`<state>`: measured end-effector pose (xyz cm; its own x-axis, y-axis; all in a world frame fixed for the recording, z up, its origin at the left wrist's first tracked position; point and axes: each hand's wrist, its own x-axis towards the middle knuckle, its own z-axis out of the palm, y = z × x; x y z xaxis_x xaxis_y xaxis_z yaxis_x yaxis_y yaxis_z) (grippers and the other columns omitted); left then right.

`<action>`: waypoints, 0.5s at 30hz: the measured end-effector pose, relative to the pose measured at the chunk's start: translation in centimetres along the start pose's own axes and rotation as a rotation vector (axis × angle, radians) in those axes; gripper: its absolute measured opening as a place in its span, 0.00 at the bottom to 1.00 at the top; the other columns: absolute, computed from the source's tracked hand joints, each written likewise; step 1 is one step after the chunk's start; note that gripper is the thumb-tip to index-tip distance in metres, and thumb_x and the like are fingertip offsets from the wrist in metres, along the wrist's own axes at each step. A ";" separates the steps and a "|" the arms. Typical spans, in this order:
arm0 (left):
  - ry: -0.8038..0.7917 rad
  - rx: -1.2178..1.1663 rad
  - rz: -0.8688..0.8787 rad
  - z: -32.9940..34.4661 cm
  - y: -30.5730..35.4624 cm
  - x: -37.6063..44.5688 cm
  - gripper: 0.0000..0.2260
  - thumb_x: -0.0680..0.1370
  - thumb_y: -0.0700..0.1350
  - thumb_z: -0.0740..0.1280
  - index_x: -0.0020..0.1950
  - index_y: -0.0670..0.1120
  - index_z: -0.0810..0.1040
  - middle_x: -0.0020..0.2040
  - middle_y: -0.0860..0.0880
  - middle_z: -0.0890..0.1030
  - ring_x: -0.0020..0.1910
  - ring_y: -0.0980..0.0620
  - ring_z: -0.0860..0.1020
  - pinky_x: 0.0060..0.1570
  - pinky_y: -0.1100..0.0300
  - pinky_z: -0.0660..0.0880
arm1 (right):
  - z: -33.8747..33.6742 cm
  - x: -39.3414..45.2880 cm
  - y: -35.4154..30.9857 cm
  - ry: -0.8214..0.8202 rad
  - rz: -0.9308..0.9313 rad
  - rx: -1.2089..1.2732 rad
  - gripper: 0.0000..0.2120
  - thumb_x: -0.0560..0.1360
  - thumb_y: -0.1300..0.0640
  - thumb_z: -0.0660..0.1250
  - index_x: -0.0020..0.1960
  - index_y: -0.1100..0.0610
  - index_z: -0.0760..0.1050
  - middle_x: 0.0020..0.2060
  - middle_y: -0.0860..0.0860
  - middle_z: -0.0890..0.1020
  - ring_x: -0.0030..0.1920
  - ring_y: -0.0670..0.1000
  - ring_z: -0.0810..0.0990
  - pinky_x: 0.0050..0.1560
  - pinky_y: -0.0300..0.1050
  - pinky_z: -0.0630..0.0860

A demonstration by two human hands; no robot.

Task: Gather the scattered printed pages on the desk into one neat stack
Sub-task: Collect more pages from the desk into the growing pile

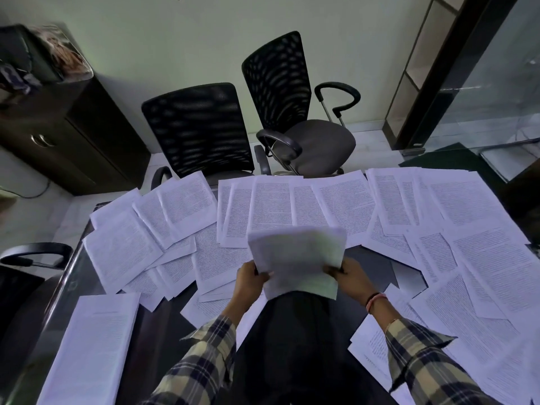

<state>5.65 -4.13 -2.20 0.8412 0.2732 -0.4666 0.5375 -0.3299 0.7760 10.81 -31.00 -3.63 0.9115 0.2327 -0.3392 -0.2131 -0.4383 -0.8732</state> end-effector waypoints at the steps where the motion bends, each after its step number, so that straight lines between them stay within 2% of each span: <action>1: 0.019 -0.050 0.027 -0.6 0.1 0.0 0.04 0.75 0.37 0.74 0.44 0.37 0.80 0.40 0.46 0.85 0.41 0.46 0.81 0.40 0.55 0.78 | 0.1 0.1 -0.9 -0.020 -0.023 0.030 0.03 0.79 0.59 0.71 0.49 0.54 0.85 0.46 0.50 0.88 0.48 0.46 0.86 0.51 0.48 0.81; 2: 0.029 -0.134 0.050 -1.3 0.4 -0.2 0.04 0.76 0.37 0.74 0.46 0.37 0.81 0.42 0.46 0.86 0.42 0.46 0.84 0.43 0.54 0.81 | 0.2 0.3 -1.7 -0.026 -0.040 0.079 0.04 0.79 0.57 0.71 0.52 0.53 0.84 0.47 0.47 0.88 0.48 0.43 0.85 0.51 0.44 0.81; 4: 0.031 -0.280 0.075 -2.7 1.2 -0.9 0.04 0.80 0.40 0.73 0.50 0.40 0.83 0.47 0.47 0.88 0.46 0.49 0.86 0.48 0.55 0.84 | 0.7 0.3 -3.3 -0.014 -0.070 0.179 0.09 0.81 0.54 0.69 0.58 0.57 0.82 0.52 0.48 0.87 0.53 0.45 0.86 0.53 0.41 0.81; 6: 0.038 -0.358 0.066 -4.4 0.7 -1.7 0.07 0.83 0.45 0.69 0.50 0.42 0.83 0.48 0.48 0.88 0.47 0.49 0.86 0.50 0.55 0.83 | 2.6 0.1 -4.4 -0.020 -0.103 0.251 0.11 0.82 0.55 0.66 0.61 0.60 0.80 0.56 0.50 0.86 0.57 0.49 0.85 0.57 0.44 0.81; 9: 0.069 -0.366 0.039 -7.2 -1.4 -2.3 0.16 0.86 0.52 0.63 0.52 0.41 0.83 0.49 0.42 0.86 0.47 0.46 0.84 0.52 0.47 0.81 | 6.3 -0.3 -5.4 -0.051 -0.102 0.312 0.13 0.84 0.55 0.64 0.63 0.60 0.79 0.58 0.53 0.85 0.60 0.52 0.84 0.60 0.48 0.80; 12: 0.138 -0.358 0.027 -11.2 -4.2 -2.9 0.16 0.86 0.49 0.62 0.51 0.40 0.83 0.46 0.44 0.86 0.43 0.47 0.84 0.47 0.52 0.80 | 11.3 -0.5 -6.4 -0.097 -0.069 0.323 0.15 0.84 0.51 0.63 0.62 0.61 0.79 0.58 0.56 0.85 0.60 0.57 0.84 0.62 0.56 0.80; 15: 0.217 -0.295 0.017 -15.6 -8.2 -2.9 0.17 0.86 0.47 0.63 0.46 0.34 0.78 0.39 0.45 0.80 0.38 0.49 0.76 0.41 0.53 0.73 | 17.0 -1.1 -7.9 -0.140 0.008 0.329 0.14 0.85 0.53 0.61 0.63 0.60 0.79 0.58 0.53 0.86 0.60 0.54 0.84 0.63 0.52 0.79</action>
<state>-2.14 11.91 -0.58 0.8010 0.4659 -0.3759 0.4570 -0.0703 0.8867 5.55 -13.06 -2.34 0.8571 0.3573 -0.3712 -0.3427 -0.1425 -0.9286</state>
